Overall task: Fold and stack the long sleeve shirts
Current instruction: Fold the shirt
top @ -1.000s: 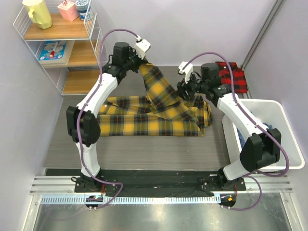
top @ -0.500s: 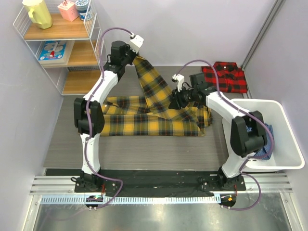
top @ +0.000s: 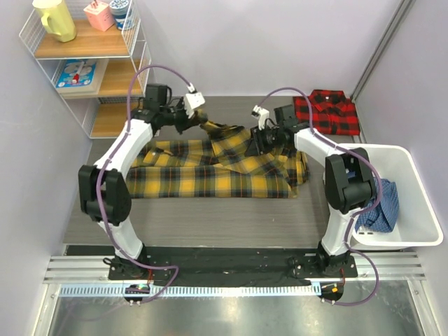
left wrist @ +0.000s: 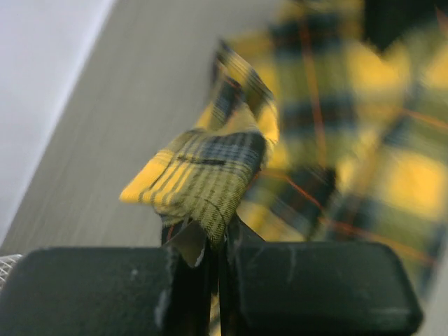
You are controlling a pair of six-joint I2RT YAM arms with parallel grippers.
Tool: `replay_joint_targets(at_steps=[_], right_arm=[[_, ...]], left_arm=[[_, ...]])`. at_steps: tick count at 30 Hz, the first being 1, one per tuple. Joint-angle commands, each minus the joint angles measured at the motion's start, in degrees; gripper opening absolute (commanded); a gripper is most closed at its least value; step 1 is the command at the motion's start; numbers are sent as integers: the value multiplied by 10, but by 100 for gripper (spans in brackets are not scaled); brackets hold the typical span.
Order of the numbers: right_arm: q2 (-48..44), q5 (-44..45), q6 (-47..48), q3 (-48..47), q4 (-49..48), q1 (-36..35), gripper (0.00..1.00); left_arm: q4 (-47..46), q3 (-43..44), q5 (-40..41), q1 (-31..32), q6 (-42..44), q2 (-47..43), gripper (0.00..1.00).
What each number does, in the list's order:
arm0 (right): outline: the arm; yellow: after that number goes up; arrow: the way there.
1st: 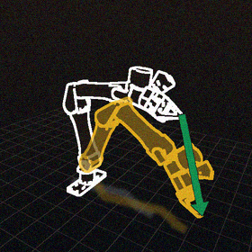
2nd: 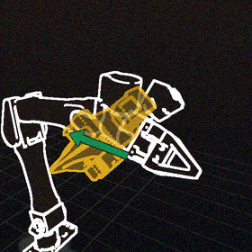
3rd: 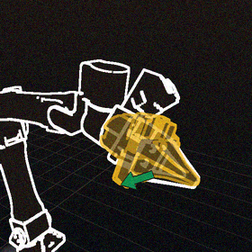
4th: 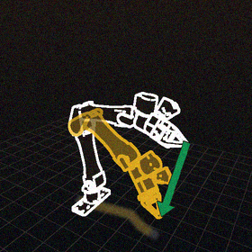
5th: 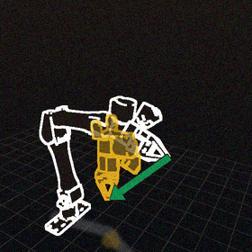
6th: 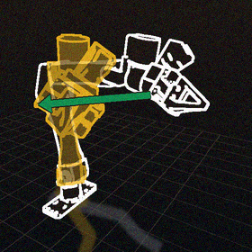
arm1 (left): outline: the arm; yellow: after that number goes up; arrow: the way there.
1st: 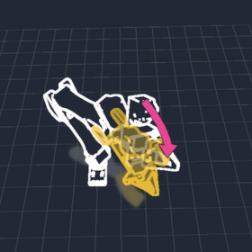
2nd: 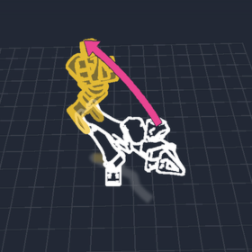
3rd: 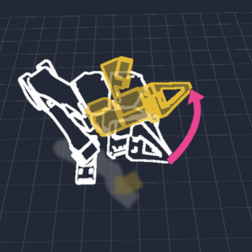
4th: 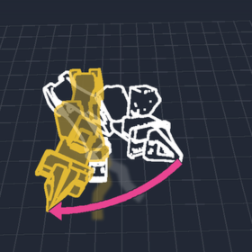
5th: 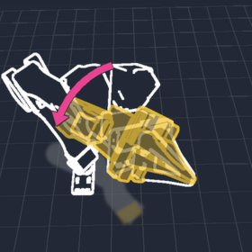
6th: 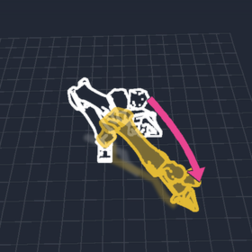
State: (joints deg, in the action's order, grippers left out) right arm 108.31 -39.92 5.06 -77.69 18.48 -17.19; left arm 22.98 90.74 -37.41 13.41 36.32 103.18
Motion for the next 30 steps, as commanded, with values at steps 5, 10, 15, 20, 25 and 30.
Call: replay_joint_targets(at_steps=[5, 10, 15, 20, 25, 30], right_arm=[[-61, 53, 71, 8, 139, 28, 30], [-64, 95, 62, 29, 179, 47, 25], [-60, 93, 68, 22, 204, 54, 24], [-69, 72, 98, 11, 243, 54, 23], [-89, 57, 134, 7, 285, 54, 22], [-101, 66, 137, 6, 301, 54, 21]], left_arm=[[376, -62, -88, -81, 379, -98, 0], [404, -86, -43, -131, 524, -106, 0], [358, -128, -25, -165, 627, -116, 2], [282, -186, -18, -185, 718, -118, 2], [283, -185, -15, -211, 769, -95, 1], [303, -181, -7, -233, 817, -83, 0]])
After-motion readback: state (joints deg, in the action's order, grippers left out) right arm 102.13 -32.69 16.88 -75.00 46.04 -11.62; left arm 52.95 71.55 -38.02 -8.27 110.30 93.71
